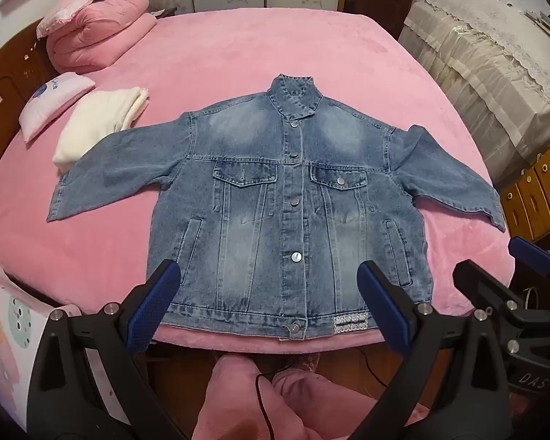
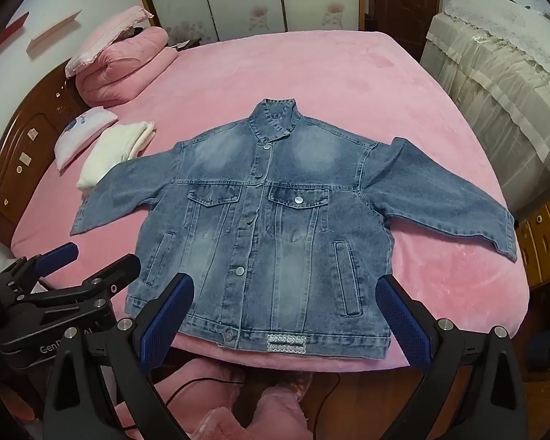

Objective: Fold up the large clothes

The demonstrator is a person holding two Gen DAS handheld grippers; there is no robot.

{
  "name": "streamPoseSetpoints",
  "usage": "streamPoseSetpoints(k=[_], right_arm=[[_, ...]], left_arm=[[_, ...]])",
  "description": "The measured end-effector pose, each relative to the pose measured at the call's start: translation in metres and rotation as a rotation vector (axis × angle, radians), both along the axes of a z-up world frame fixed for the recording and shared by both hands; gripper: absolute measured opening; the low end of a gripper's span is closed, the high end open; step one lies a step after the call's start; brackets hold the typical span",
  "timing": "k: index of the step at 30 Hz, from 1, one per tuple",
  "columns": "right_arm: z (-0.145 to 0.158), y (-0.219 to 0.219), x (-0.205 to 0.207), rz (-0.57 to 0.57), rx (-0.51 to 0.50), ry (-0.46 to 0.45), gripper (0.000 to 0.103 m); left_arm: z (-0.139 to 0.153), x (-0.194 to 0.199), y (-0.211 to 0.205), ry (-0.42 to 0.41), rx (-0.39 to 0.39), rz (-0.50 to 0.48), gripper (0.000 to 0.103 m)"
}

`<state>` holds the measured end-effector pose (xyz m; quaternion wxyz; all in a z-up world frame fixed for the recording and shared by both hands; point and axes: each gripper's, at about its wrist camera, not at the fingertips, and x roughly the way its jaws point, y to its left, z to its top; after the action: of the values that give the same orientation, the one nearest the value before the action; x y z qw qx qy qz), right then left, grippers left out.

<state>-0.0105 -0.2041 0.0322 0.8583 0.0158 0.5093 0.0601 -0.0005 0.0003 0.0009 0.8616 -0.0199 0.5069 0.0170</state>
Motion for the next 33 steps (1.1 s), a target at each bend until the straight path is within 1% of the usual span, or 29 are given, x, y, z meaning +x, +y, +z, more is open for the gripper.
streamPoseSetpoints(k=[4,8,13,17,20,33], right_arm=[[0.000,0.000,-0.001,0.000,-0.005,-0.002,0.101],[0.001,-0.001,-0.001,-0.007,-0.001,-0.002,0.101],[-0.001,0.001,-0.001,-0.010,-0.012,-0.012,0.101],[0.006,-0.003,-0.003,-0.010,-0.009,-0.013,0.101],[0.005,-0.007,-0.004,-0.006,-0.006,-0.014,0.101],[0.008,-0.008,-0.001,-0.005,-0.008,-0.019,0.101]], left_arm=[[0.002,-0.001,0.002,-0.016,-0.022,0.010,0.096],[0.011,-0.001,0.000,-0.012,-0.030,0.007,0.096],[0.008,-0.005,0.001,-0.021,-0.024,0.014,0.096],[0.005,-0.004,0.001,-0.020,-0.026,0.015,0.096],[0.004,-0.004,0.000,-0.024,-0.028,0.014,0.096],[0.009,-0.003,-0.003,-0.034,-0.021,0.015,0.096]])
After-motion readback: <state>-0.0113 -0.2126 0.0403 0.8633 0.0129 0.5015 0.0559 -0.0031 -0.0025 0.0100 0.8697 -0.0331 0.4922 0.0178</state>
